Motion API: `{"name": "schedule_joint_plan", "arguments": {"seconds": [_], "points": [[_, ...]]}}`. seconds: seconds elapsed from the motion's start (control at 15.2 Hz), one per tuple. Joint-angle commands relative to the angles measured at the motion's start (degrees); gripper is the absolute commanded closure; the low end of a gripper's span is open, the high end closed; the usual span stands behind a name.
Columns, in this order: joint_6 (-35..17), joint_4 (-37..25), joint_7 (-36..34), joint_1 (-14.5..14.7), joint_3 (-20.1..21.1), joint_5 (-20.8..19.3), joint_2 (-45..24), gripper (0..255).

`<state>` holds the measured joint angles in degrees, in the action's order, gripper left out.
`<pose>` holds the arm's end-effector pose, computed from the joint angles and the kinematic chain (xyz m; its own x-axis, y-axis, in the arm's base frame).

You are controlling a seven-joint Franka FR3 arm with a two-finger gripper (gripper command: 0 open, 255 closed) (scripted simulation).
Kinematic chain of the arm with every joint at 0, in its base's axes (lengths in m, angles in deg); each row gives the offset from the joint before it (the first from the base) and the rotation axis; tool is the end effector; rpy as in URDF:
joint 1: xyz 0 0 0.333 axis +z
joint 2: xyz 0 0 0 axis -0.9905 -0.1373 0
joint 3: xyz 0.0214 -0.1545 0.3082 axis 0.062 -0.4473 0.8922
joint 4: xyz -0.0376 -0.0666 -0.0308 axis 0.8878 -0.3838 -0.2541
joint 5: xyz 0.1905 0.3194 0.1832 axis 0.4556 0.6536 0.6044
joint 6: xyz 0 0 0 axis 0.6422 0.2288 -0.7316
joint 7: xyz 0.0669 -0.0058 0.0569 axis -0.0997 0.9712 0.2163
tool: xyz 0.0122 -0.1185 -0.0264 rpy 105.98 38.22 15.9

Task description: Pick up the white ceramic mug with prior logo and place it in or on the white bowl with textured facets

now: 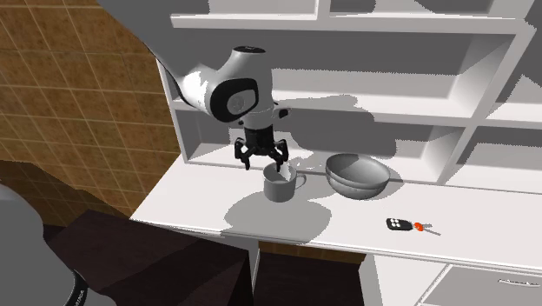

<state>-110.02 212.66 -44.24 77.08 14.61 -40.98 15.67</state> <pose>0.4710 -0.2231 0.2370 0.9917 0.1088 0.0690 0.1053 -0.9930 0.0528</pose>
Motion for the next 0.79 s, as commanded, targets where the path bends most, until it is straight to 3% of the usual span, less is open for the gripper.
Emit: {"name": "schedule_joint_plan", "arguments": {"seconds": [0.0, 0.33, 0.73], "points": [[-1.5, -0.5, 1.2, -0.5, 0.7, 1.6, -2.1, 0], [-4.5, -1.1, 3.3, -1.8, 2.5, 4.5, -5.9, 0], [-4.5, -1.1, 3.3, -1.8, 2.5, 4.5, -5.9, 0]]}}
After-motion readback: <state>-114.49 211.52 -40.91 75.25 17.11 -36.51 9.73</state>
